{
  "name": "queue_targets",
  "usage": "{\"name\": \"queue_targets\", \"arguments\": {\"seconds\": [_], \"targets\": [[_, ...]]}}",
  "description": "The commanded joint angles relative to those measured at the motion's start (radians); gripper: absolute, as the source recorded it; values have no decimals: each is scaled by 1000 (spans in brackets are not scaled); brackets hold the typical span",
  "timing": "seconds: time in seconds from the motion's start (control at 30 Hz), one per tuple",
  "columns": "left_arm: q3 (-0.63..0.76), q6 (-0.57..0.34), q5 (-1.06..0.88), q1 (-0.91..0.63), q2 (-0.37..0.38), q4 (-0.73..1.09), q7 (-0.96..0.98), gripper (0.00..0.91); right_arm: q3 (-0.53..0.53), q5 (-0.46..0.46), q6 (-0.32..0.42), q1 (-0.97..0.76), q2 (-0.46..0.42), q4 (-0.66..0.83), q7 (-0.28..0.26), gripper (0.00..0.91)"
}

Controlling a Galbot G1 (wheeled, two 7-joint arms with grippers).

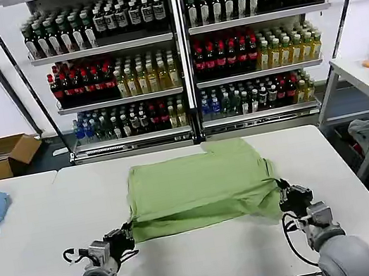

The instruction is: Fold and organize the clothes.

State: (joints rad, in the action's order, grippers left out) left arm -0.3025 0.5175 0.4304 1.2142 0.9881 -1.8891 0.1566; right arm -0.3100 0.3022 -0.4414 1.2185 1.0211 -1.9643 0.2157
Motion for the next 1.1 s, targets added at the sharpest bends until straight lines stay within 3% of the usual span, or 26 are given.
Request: {"name": "queue_targets", "arguments": {"seconds": [0.03,0.43,0.73,0.77,0.8,0.83,0.87,0.9,0.93,1.0,1.1], "targets": [[12,-3,-22,-15,34,8,3,907,45,-22,-30,-64,6,72,-7,907],[-58,-7,-36,154,77,-103,17,907,-96,-16,3,206,31,-136,-14,907],[-48,7,-19,127,114,-42,28,907,-96,136,-56,190,71,-51,24,907],[-46,10,-11,117,118,-30,29,836,-92,166,-59,174,75,-30,27,705],[-45,12,-7,112,120,-24,30,766,-88,185,-59,161,79,-21,29,705],[-44,13,-2,110,122,-20,29,685,-87,188,-58,159,80,-13,30,272],[-43,13,1,105,125,-16,29,534,-82,205,-55,147,84,-1,34,30],[-42,13,2,102,126,-14,29,464,-77,213,-49,136,86,6,36,0],[-41,13,3,100,127,-13,28,292,-73,220,-47,132,87,13,35,0],[-40,10,10,98,127,-9,26,181,-62,230,-39,118,88,28,36,0],[-43,8,21,94,126,-2,25,121,-52,247,-37,100,87,47,36,0]]}}
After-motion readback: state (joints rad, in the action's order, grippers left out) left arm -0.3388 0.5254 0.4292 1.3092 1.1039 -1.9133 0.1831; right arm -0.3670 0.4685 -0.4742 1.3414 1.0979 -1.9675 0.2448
